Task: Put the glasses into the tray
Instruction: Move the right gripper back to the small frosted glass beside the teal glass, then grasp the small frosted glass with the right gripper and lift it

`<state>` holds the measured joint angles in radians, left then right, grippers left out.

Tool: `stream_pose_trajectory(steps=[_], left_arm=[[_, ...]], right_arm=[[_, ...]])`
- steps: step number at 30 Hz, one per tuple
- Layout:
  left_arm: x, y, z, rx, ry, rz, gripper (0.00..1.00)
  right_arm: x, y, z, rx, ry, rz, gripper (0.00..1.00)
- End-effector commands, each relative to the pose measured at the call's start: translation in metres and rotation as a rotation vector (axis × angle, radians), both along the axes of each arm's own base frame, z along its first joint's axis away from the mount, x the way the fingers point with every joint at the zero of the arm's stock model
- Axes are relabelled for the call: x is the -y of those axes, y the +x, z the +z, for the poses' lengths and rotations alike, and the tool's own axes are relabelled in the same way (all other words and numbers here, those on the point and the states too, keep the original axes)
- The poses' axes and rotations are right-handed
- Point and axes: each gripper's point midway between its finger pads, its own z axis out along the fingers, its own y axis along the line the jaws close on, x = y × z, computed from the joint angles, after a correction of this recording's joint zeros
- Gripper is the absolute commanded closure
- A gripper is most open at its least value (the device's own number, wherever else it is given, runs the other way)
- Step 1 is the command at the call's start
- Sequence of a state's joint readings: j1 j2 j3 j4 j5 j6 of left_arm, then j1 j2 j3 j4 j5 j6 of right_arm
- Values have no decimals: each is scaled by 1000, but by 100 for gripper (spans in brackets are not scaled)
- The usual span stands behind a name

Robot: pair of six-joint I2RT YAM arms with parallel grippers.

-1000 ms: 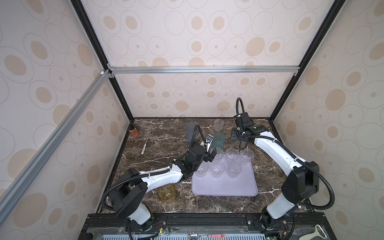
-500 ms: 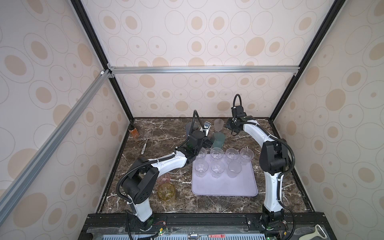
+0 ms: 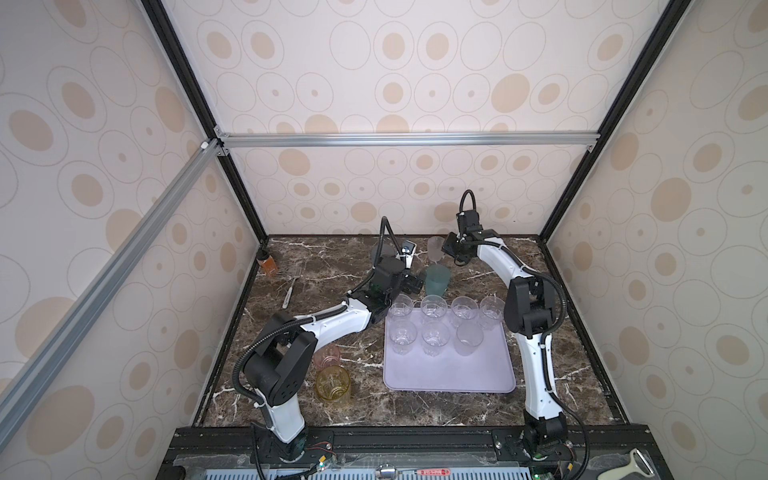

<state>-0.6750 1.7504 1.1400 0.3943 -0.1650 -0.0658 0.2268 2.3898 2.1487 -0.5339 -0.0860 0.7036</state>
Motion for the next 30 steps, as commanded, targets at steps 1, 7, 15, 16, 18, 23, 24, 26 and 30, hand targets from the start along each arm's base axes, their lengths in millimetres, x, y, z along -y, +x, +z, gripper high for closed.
stream_pose_trajectory(steps=[1,7,15,16,18,23,24,26,30], left_arm=[[7,5,1,-11,-19,-8,1],[9,6,-3,-18,-11,-14,2],[8,7,-4,-17,4,-12,2],[8,7,-3,-16,3,-13,2],[8,7,-5,-21,3,-13,2],[9,6,-4,-25,-4,-17,2],[9,5,-4,-24,-4,-17,2],[7,5,-3,-21,-2,-14,2],[5,2,5,-12,-2,-14,3]], right_arm=[[4,9,3,9,10,-18,57],[-1,18,-7,-3,19,-12,58],[-2,28,-14,-3,9,-10,61],[-1,30,-15,-4,6,-10,63],[-1,31,-17,-7,4,-9,67],[0,31,-20,-17,-2,-2,81],[0,30,-17,-14,-3,1,83],[-1,28,-9,-7,-5,12,88],[-2,22,17,27,2,32,93]])
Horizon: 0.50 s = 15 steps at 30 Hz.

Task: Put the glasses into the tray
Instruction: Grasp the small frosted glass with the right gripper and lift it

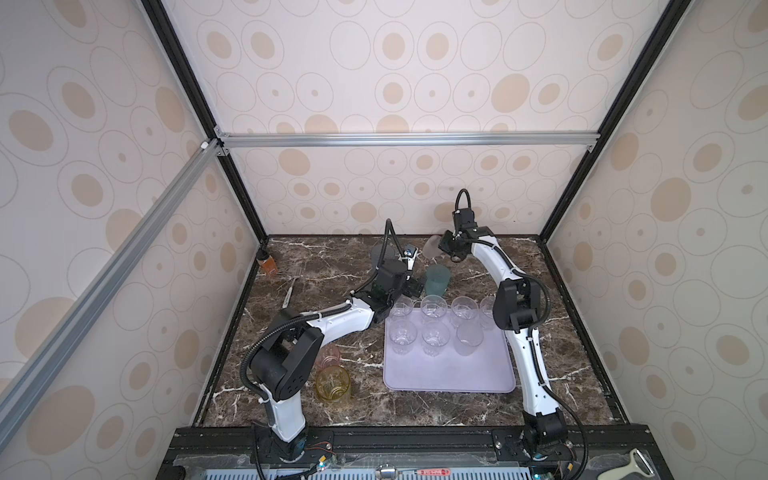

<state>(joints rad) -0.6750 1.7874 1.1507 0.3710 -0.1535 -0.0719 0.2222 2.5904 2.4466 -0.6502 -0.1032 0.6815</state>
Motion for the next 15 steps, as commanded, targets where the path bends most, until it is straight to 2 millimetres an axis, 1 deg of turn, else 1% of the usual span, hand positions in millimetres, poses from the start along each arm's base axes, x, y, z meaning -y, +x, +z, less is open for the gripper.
stream_pose_trajectory(steps=[1,4,6,8,12,15], left_arm=[[0,0,27,36,-26,-4,4],[0,-5,40,66,-28,-18,5],[-2,-9,51,110,-20,-29,6],[-2,-17,58,160,12,-41,6],[-4,-26,70,190,33,-53,6],[-3,-37,84,223,17,-69,7]], right_arm=[[5,-7,46,55,10,13,93],[3,-15,71,93,31,25,95],[2,-25,80,95,49,37,95],[0,-35,99,115,72,55,96],[-4,-60,125,136,119,89,96],[-11,-83,144,158,179,133,97]])
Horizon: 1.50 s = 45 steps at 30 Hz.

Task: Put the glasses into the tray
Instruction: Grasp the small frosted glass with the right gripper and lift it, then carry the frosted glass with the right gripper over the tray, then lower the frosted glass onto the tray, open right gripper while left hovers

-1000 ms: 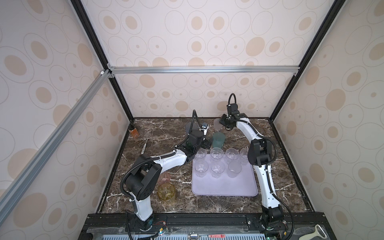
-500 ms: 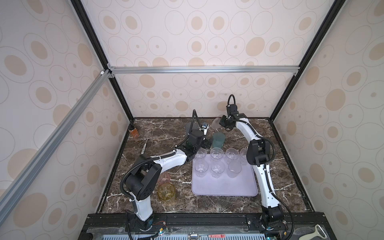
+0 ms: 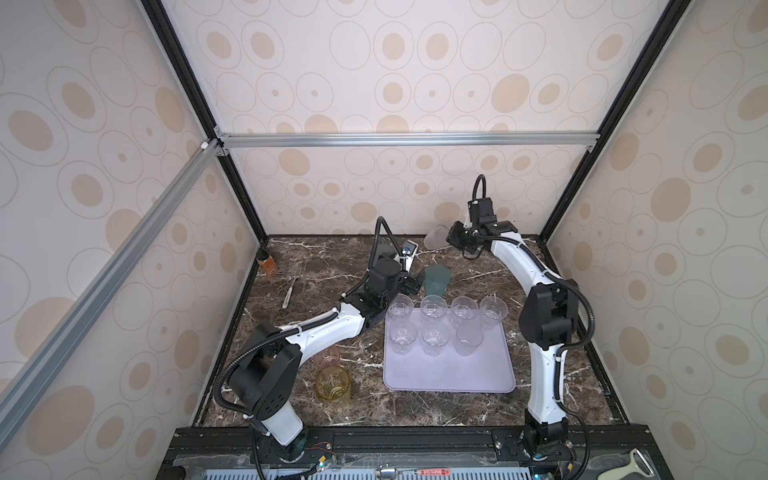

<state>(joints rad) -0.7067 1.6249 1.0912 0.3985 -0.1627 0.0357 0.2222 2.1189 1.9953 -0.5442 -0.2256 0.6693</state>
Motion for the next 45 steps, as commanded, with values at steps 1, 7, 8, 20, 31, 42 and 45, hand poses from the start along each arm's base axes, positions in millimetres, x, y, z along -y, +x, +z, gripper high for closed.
stream_pose_trajectory(steps=[1,7,8,20,31,42,45], left_arm=[[2,-14,27,88,5,-27,7],[13,-45,45,136,-5,-90,7],[13,-51,47,139,-14,-102,7],[22,-121,40,67,-156,-384,1],[55,-177,-14,-35,-20,-554,5],[82,-186,-59,-95,206,-598,5],[84,-179,-66,-94,271,-586,4]], right_arm=[[-9,-21,35,56,90,65,97],[-25,-74,78,130,257,172,98],[-26,-83,82,135,280,186,99],[-12,-204,87,105,284,309,100],[46,-298,53,-74,-7,281,100],[120,-343,16,-271,-369,140,100],[135,-344,0,-332,-443,89,100]])
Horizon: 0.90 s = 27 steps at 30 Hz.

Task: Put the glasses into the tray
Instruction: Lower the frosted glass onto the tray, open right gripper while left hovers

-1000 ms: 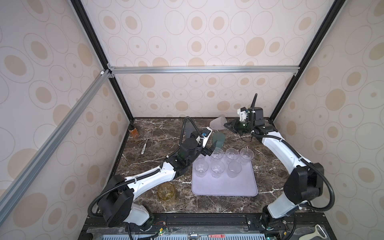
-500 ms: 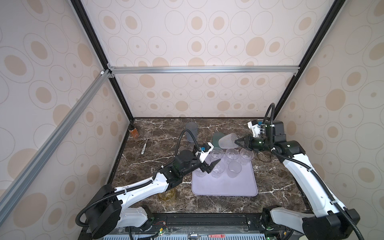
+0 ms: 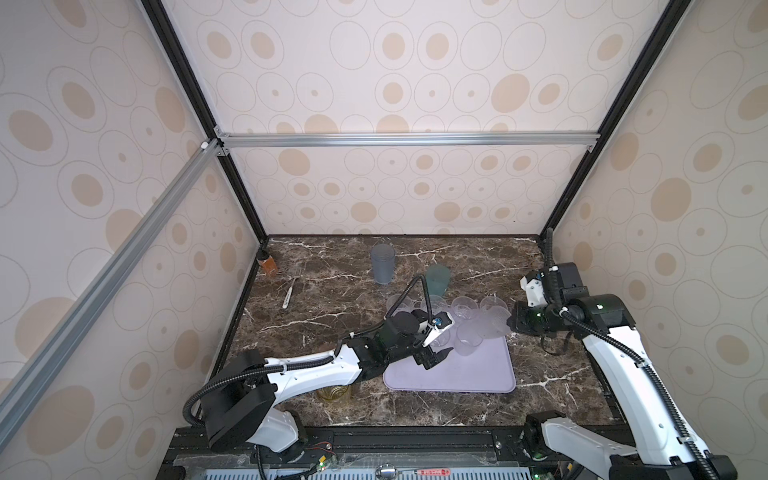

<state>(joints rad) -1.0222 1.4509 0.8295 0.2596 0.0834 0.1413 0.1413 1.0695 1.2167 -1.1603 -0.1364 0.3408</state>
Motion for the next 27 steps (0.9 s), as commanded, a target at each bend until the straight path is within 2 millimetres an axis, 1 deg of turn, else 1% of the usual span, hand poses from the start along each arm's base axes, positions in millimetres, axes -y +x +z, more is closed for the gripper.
stream_pose_trajectory(steps=[1,4,7,10,16,19,27], left_arm=[[6,7,7,69,75,-17,3],[11,13,4,73,100,-7,3],[14,16,3,82,112,-13,2],[18,18,0,88,134,-21,1],[26,19,-13,74,200,-59,1],[26,22,-19,68,227,-61,1],[25,26,-21,56,231,-49,1]], right_arm=[[29,-11,-24,-82,-159,-53,100],[35,-2,-39,-90,-188,-86,100],[41,5,-55,-129,-228,-108,100],[45,13,-66,-152,-250,-123,100],[44,32,-82,-149,-246,-135,100],[43,40,-92,-159,-244,-138,100],[43,50,-119,-198,-252,-135,100]])
